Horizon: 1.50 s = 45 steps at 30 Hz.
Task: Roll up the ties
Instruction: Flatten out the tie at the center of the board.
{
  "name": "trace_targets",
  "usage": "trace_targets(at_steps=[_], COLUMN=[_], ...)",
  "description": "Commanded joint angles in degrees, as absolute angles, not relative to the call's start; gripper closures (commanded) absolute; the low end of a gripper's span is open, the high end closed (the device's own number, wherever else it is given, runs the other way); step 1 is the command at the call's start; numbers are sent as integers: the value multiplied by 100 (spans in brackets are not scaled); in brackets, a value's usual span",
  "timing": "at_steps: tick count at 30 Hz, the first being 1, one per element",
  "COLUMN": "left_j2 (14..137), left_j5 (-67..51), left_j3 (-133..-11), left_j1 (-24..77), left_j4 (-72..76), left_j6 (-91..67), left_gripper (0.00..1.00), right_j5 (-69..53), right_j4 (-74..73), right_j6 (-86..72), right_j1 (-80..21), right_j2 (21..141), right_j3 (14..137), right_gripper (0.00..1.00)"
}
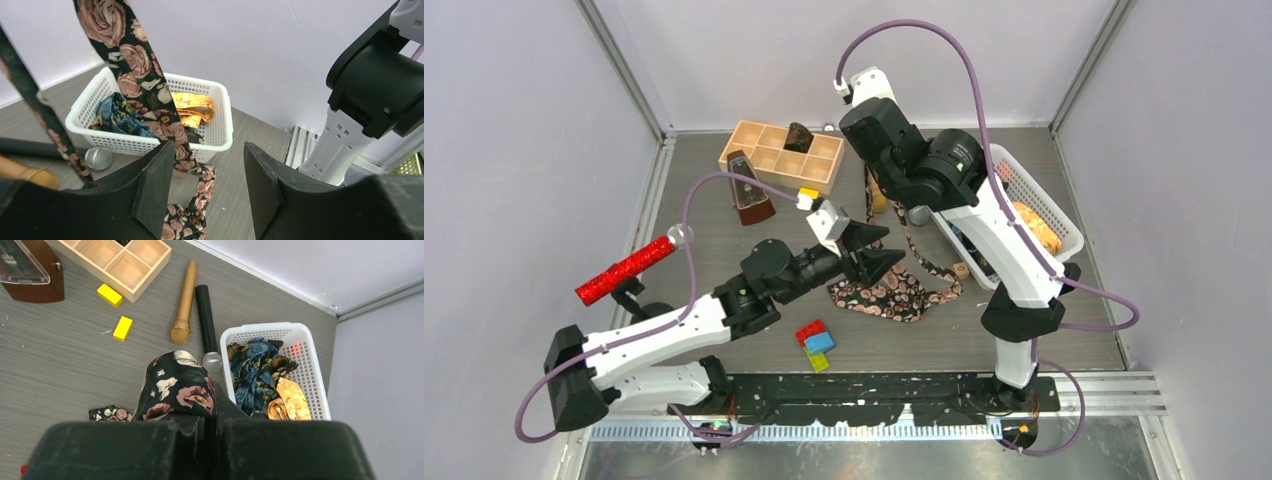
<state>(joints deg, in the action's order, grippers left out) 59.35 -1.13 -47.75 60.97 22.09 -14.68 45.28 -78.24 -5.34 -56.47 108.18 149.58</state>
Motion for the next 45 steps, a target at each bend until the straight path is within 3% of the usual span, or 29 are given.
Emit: trace_targets(at_steps=[1, 8, 14, 19, 23, 32, 34, 38, 40, 45], left_j2=[6323, 6981, 7379, 7605, 7670, 7798, 7807, 7806, 7813, 7768], left_j5=[111, 1198, 1110, 1440, 1911, 2101, 2092, 2079, 2127, 2166], left_j3=[-4731, -4730, -5029, -5217, -5343, -5686, -5711, -5667, -5636, -5638], left_j1=[6241, 6258, 6258, 6258, 6258, 6258, 6253, 6258, 6258, 6257], left_j4=[3491, 4095, 4375, 4390, 4393, 4388, 4386, 4387, 4398, 4440], left_j6=[-1313, -1084, -1134, -1179, -1038, -461, -419, -409, -413, -385], left_gripper=[44, 44, 37, 36, 46, 55, 62, 87, 99, 100], right_j5=[4569, 4422, 4338, 4297, 4281, 4239, 4237, 4180, 4120, 4078], right_j4=[-7965, -7974, -7980, -7968, -7947, -7948, -7946, -7939, -7928, -7887], right_j6=[-966, -1145, -1231, -1327, -1428, -1584, -1609, -1657, -1675, -1680], right_j1=[-5585, -5564, -5515, -5489, -5480, -5443, -5422, -5393, -5383, -5355], right_j2=[10690, 10600, 10582, 10580, 10565, 10574, 10571, 10575, 10573, 10573], right_j3=[15011, 14795, 14635, 14537, 14452, 14313, 14270, 14273, 14293, 14556], right_gripper=[100, 100, 100, 100, 100, 100, 100, 99, 96, 81])
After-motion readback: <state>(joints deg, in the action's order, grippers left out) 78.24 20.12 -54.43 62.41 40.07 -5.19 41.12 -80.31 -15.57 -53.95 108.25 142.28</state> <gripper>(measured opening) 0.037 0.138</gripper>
